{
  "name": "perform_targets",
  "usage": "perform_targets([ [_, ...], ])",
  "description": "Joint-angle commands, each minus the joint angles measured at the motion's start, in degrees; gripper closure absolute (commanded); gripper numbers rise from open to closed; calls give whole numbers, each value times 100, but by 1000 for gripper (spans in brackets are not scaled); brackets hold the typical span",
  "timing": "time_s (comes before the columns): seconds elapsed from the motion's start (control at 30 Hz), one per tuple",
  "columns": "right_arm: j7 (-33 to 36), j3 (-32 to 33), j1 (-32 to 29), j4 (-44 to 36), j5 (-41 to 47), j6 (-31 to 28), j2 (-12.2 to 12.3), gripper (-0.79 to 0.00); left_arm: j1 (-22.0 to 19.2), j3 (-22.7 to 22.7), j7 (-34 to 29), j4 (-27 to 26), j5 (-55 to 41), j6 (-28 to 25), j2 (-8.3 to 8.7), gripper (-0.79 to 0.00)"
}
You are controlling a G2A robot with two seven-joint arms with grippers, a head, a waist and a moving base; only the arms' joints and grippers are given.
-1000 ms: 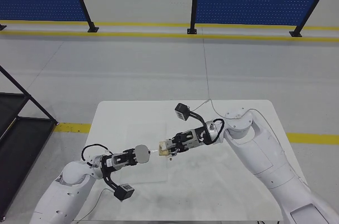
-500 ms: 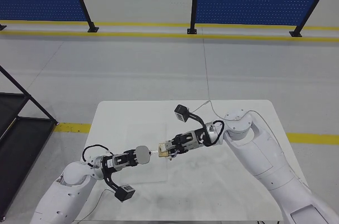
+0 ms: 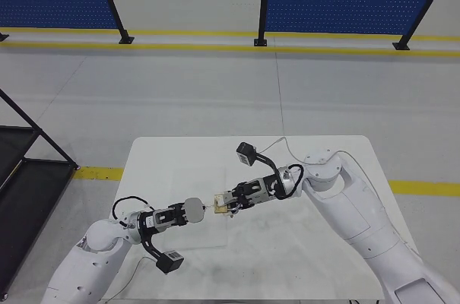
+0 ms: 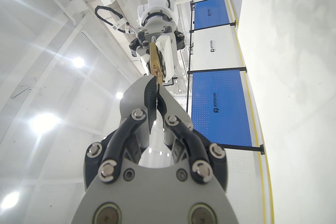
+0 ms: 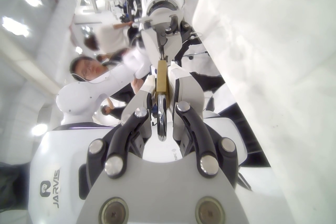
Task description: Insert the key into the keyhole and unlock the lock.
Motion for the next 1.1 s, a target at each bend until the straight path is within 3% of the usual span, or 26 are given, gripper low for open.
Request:
perform_targets([
  [0.0, -6, -9, 3, -3, 10, 4, 0, 0, -1, 3, -4, 2, 0, 3, 2, 0],
  [1.07, -33, -142, 105, -17, 1, 42, 14, 0, -9, 57, 135, -23, 49, -13, 40, 0],
])
